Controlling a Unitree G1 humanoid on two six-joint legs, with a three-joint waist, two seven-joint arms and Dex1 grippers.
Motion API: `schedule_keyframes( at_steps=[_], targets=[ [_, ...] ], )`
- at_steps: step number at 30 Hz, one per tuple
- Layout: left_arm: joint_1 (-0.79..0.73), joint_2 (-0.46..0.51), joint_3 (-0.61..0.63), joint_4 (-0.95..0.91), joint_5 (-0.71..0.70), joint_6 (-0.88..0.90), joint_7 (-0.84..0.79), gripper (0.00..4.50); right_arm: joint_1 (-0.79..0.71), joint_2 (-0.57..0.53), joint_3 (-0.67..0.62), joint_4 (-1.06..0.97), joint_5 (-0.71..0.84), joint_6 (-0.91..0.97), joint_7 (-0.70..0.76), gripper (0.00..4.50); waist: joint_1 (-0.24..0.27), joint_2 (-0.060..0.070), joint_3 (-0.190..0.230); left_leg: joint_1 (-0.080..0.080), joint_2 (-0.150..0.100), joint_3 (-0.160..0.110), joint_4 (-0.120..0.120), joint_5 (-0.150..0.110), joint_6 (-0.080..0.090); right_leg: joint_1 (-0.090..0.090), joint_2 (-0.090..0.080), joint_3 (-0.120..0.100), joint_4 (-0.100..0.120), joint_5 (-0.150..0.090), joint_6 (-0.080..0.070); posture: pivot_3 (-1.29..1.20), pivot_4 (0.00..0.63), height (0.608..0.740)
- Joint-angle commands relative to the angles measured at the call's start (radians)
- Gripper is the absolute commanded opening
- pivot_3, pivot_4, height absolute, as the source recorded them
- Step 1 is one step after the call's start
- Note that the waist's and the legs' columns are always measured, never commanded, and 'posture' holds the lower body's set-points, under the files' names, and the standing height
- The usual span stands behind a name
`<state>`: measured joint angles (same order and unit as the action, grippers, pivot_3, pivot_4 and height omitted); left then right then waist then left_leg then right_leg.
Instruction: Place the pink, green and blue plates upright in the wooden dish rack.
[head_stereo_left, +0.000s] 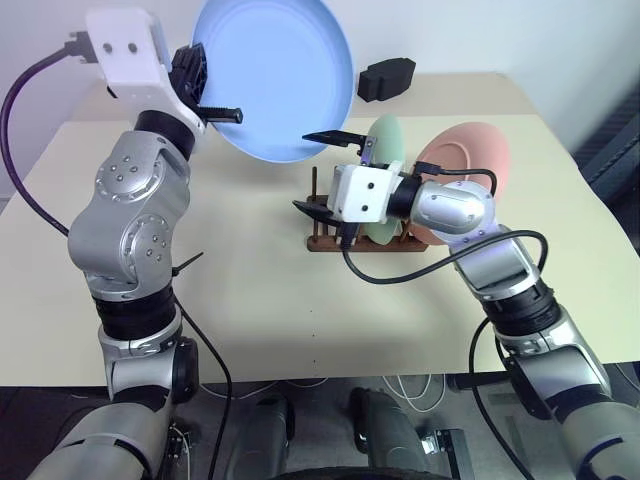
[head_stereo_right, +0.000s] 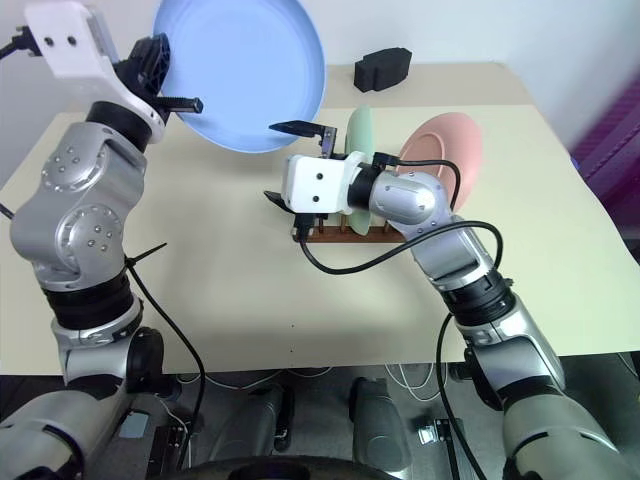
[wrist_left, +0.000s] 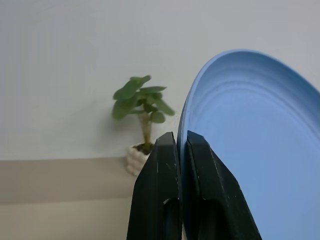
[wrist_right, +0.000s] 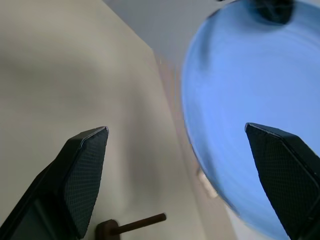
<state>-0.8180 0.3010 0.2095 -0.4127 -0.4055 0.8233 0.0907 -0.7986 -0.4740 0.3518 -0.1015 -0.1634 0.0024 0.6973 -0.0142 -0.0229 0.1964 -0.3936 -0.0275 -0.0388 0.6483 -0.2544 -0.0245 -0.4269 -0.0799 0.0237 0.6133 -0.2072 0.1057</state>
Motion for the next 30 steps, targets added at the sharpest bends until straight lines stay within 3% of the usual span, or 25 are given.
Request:
schedule_keyframes(
  at_steps=[1,4,6,9,14,22,23,25,30],
  targets=[
    [-0.016,-0.004,-0.003,-0.074,-0.019,0.031,-0.007,0.02,-0.027,0.021,-0.008,0.008,-0.049,-0.028,-0.035,4.50,0.000,0.000,0.000,0.000,0.000,0.000,0.000,0.000,0.000,0.000,0.000,0.000,0.000,0.000,0.000,0.00,0.150,0.730],
    [-0.017,-0.011,0.002,-0.091,-0.030,0.053,-0.012,0.02,-0.029,0.033,-0.011,0.031,-0.079,-0.039,-0.051,4.50,0.000,0.000,0.000,0.000,0.000,0.000,0.000,0.000,0.000,0.000,0.000,0.000,0.000,0.000,0.000,0.00,0.150,0.730],
    [-0.017,-0.012,0.007,-0.098,-0.036,0.064,-0.015,0.00,-0.029,0.041,-0.013,0.041,-0.090,-0.045,-0.055,3.93,0.000,0.000,0.000,0.000,0.000,0.000,0.000,0.000,0.000,0.000,0.000,0.000,0.000,0.000,0.000,0.00,0.150,0.730],
    [-0.017,-0.019,0.017,-0.102,-0.045,0.078,-0.019,0.00,-0.028,0.051,-0.011,0.048,-0.105,-0.056,-0.059,2.70,0.000,0.000,0.000,0.000,0.000,0.000,0.000,0.000,0.000,0.000,0.000,0.000,0.000,0.000,0.000,0.00,0.150,0.730],
    [-0.009,-0.022,0.027,-0.100,-0.047,0.086,-0.022,0.00,-0.027,0.061,-0.013,0.056,-0.122,-0.073,-0.065,0.05,-0.001,0.000,0.000,0.000,0.000,0.000,0.000,0.000,0.000,0.000,0.000,0.000,0.000,0.000,0.000,0.00,0.150,0.730],
    [0.000,-0.049,0.068,-0.094,-0.074,0.077,-0.026,0.00,-0.023,0.064,-0.022,0.060,-0.153,-0.093,-0.080,0.02,-0.001,0.000,0.000,0.000,0.000,0.000,0.000,0.000,0.000,0.000,0.000,0.000,0.000,0.000,0.000,0.00,0.150,0.730],
    [0.000,-0.058,0.078,-0.095,-0.083,0.072,-0.026,0.67,-0.023,0.064,-0.023,0.060,-0.156,-0.095,-0.082,0.00,0.000,0.000,0.000,0.000,0.000,0.000,0.000,0.000,0.000,0.000,0.000,0.000,0.000,0.000,0.000,0.00,0.150,0.730],
    [-0.005,-0.079,0.105,-0.095,-0.106,0.053,-0.025,1.40,-0.026,0.062,-0.024,0.067,-0.166,-0.108,-0.089,0.00,0.000,0.000,0.000,0.000,0.000,0.000,0.000,0.000,0.000,0.000,0.000,0.000,0.000,0.000,0.000,0.00,0.150,0.730],
    [-0.040,-0.095,0.211,-0.082,-0.166,-0.036,-0.013,4.03,-0.037,0.047,-0.019,0.092,-0.211,-0.170,-0.116,0.00,-0.002,0.000,0.000,0.000,0.000,0.000,0.000,0.000,-0.001,0.000,0.000,0.000,0.000,0.000,0.000,0.00,0.150,0.730]
  ],
)
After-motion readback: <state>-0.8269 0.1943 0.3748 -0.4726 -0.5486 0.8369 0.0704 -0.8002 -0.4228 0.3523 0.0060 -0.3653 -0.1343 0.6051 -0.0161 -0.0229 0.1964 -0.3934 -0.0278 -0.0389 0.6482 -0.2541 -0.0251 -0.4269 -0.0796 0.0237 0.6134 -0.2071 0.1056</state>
